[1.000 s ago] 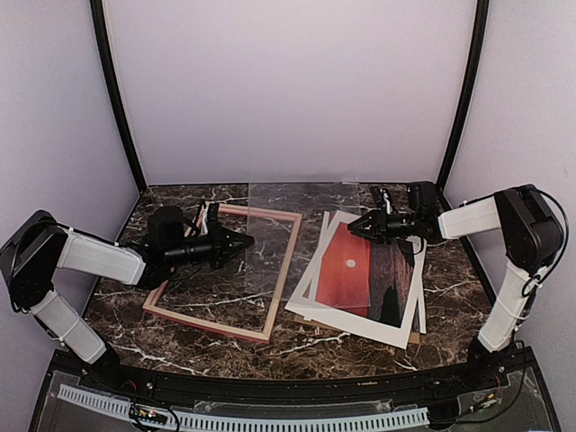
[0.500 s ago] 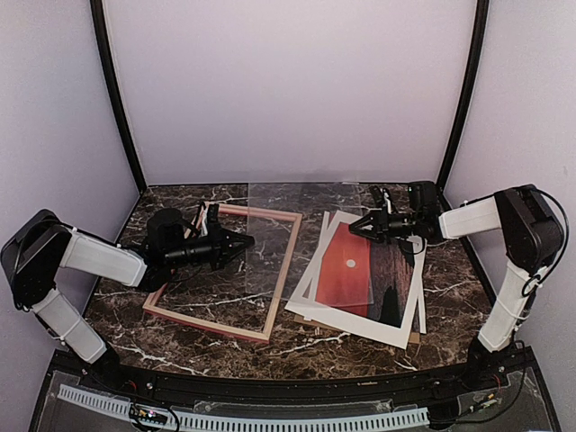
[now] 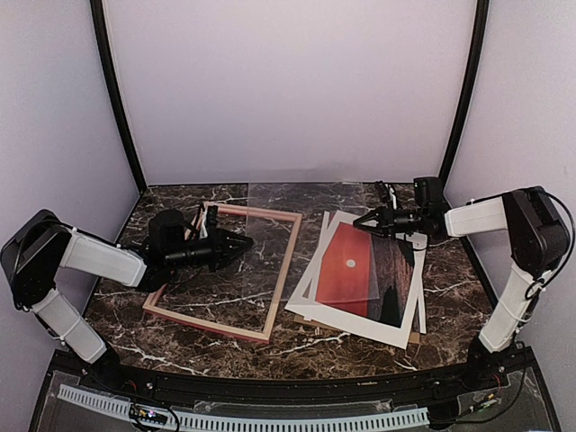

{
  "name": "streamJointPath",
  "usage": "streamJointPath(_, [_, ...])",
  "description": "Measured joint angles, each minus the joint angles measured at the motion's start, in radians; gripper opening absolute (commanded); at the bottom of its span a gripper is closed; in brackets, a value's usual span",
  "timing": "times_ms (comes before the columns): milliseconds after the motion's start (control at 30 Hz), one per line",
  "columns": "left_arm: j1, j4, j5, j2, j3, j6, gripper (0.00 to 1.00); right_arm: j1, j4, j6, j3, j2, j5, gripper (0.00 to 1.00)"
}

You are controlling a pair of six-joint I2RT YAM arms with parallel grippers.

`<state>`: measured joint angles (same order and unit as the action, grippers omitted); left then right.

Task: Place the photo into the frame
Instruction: Pass from the left arm to the right, then move the frame body to the center of the board.

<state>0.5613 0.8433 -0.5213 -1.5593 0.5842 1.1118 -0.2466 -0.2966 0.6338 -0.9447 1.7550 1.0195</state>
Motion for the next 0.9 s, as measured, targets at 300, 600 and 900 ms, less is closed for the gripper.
streamJointPath(300, [-0.010,-0.299,0.099,0.016,0.100,-0.195,0.61,0.025,-0.030,0.090,0.003,-0.106,0.040,0.00])
streamJointPath(600, [-0.110,-0.720,0.322,0.055,0.320,-0.467,0.74,0.050,-0.069,0.172,0.003,-0.185,0.059,0.00])
streamJointPath(900, [-0.262,-0.979,0.512,-0.079,0.535,-0.660,0.76,0.050,-0.135,0.286,0.003,-0.225,0.081,0.00])
